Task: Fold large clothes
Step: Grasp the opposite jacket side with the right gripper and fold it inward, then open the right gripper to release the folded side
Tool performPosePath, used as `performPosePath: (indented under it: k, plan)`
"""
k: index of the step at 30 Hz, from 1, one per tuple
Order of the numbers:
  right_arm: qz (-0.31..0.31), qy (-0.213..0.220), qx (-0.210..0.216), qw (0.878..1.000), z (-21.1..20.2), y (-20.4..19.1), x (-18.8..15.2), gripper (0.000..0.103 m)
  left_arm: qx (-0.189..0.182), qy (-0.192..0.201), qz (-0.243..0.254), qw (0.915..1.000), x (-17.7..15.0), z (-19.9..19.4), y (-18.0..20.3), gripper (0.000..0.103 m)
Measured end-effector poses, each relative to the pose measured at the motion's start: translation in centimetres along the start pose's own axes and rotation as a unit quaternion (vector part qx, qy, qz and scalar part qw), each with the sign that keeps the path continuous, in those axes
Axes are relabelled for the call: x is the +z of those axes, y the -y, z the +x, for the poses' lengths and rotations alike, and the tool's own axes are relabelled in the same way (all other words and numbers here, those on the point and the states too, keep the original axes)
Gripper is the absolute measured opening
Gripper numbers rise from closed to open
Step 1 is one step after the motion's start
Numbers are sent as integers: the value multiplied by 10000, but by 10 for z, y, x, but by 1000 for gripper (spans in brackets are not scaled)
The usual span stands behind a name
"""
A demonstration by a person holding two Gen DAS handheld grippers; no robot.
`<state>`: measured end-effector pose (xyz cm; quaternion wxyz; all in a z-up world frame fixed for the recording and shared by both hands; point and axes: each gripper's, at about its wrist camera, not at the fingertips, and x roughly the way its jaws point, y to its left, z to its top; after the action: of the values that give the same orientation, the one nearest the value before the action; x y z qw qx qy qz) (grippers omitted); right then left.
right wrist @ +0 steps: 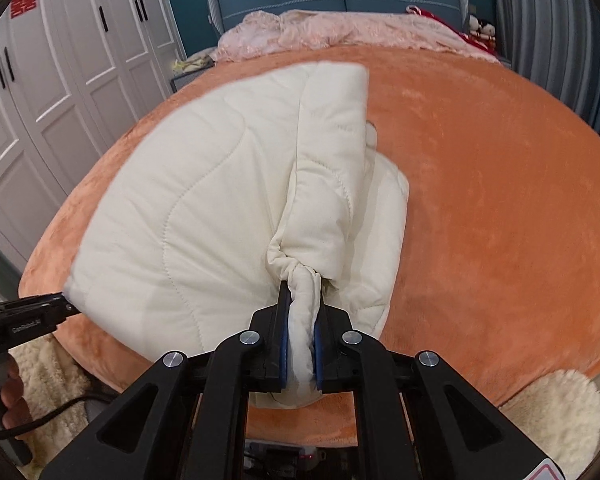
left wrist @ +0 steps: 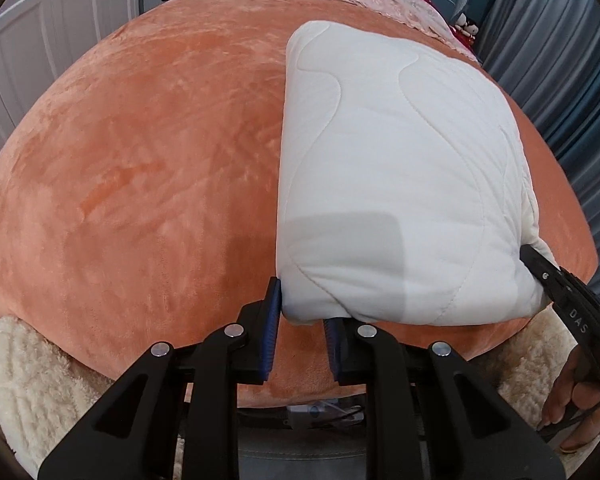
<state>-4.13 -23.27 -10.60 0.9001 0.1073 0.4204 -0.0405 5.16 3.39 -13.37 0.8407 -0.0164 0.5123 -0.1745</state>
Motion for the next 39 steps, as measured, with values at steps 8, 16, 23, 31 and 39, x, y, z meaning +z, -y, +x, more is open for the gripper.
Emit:
performPosePath:
  k: [8, 16, 23, 31, 39]
  plan:
    - [120, -120, 19, 9999, 13, 4, -4, 8, 118, -25, 90, 9999, -2, 1, 4, 20]
    - [66, -1, -160, 9998, 20, 8, 6, 8, 191, -25, 171, 9997, -1, -12, 14, 20]
    - [70, 93, -329, 9994, 27, 14, 16, 8, 230, 340, 222, 9989, 2, -51, 20, 19]
    - [-114, 285, -458, 9985, 7, -1, 19, 18, 234, 482, 114, 9985, 35, -56, 26, 19]
    - [597, 179, -44, 9980, -45, 10, 6, 15, 451, 106, 208, 9987, 35, -17, 37, 19]
